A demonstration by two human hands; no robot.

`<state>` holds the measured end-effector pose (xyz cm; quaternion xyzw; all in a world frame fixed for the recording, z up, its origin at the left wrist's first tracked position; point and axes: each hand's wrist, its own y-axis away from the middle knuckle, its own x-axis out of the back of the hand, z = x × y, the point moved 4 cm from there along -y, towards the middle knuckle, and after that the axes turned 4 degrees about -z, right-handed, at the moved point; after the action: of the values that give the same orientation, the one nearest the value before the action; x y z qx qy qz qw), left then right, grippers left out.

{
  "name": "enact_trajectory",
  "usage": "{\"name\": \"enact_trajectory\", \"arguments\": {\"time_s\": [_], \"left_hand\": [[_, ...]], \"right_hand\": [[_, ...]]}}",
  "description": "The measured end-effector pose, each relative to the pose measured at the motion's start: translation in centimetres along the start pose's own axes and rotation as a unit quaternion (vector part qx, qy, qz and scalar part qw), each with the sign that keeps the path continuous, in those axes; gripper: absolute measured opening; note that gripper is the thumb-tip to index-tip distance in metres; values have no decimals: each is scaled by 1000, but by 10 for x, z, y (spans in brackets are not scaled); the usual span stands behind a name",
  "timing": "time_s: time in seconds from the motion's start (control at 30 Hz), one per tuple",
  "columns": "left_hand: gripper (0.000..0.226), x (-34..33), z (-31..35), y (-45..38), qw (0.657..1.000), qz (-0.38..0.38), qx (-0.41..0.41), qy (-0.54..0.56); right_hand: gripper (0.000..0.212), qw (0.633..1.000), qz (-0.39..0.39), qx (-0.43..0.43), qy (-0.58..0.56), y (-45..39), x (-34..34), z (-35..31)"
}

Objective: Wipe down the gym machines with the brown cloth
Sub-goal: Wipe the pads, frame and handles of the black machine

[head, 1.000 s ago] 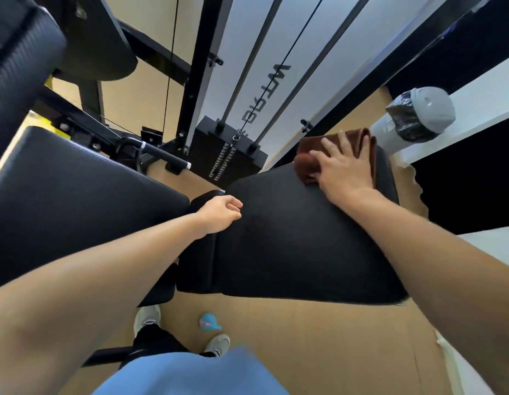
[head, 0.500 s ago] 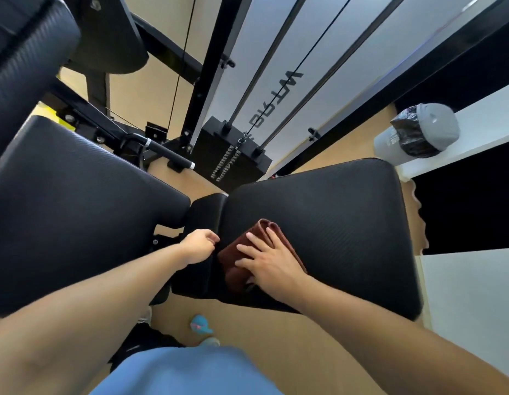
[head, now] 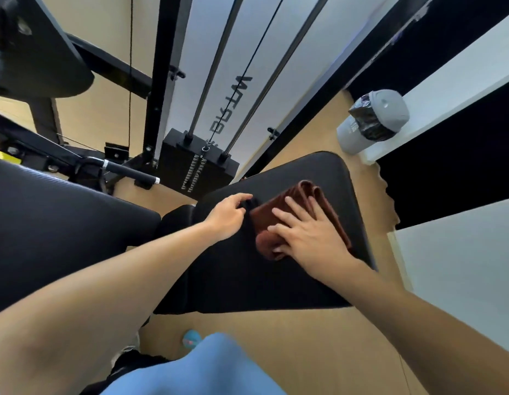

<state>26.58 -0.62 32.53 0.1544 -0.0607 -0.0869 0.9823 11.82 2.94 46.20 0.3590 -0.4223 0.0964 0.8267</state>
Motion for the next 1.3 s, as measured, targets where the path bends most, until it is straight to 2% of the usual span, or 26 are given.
{"name": "enact_trajectory", "arguments": {"time_s": [0.1, 0.17, 0.23, 0.3, 0.4, 0.5, 0.57, 0.63, 0.7, 0.73, 0.8, 0.87, 0.97, 1.03, 1.1, 1.2, 1.3], "left_hand": [[44, -7, -18, 9, 999, 27, -15, -11], [42, -9, -31, 18, 998, 53, -12, -17], [41, -12, -36, 23, 997, 69, -1, -22], [42, -13, -29, 24, 997, 74, 5, -30], [46, -15, -14, 22, 997, 63, 8, -41], [54, -19, -11, 24, 997, 47, 6, -56], [56, -21, -19, 30, 997, 40, 5, -62], [57, -22, -31, 38, 997, 42, -1, -69], [56, -25, -44, 46, 996, 50, -3, -76], [55, -26, -51, 50, 995, 55, 0, -78], [54, -28, -67, 57, 995, 70, 15, -71], [52, -29, -85, 66, 994, 90, 37, -57], [47, -28, -115, 82, 987, 128, 95, -37], [43, -27, -138, 93, 977, 152, 152, -15], [40, -32, -157, 106, 963, 179, 203, 9], [40, -47, -171, 115, 950, 218, 219, 39], [37, -64, -177, 118, 925, 298, 226, 61]], "right_hand": [[42, 996, 1, 88, 9, 40, -35, -41], [41, 994, -18, 110, 9, 54, -53, -53], [38, 994, 8, 110, -3, 55, -55, -50], [41, 994, 74, 80, -9, 46, -40, -26], [34, 989, 142, -33, -15, 18, -2, 43], [40, 982, 141, -122, -43, -9, 25, 93], [43, 982, 136, -126, -43, -17, 26, 95], [43, 987, 133, -88, -16, -7, 19, 75], [41, 993, 113, 16, 11, 12, -1, 37], [42, 993, 85, 85, 12, 22, -17, 12], [46, 977, -23, 212, 1, 32, -45, -35], [50, 960, -127, 250, -18, 27, -62, -60], [51, 946, -112, 303, 7, -2, -51, -62], [51, 945, -100, 312, 27, -34, -39, -47], [52, 956, -78, 280, 50, -80, -27, -27], [57, 979, -61, 188, 43, -152, -9, -3], [62, 973, -83, 207, 56, -190, -19, -25]]}}
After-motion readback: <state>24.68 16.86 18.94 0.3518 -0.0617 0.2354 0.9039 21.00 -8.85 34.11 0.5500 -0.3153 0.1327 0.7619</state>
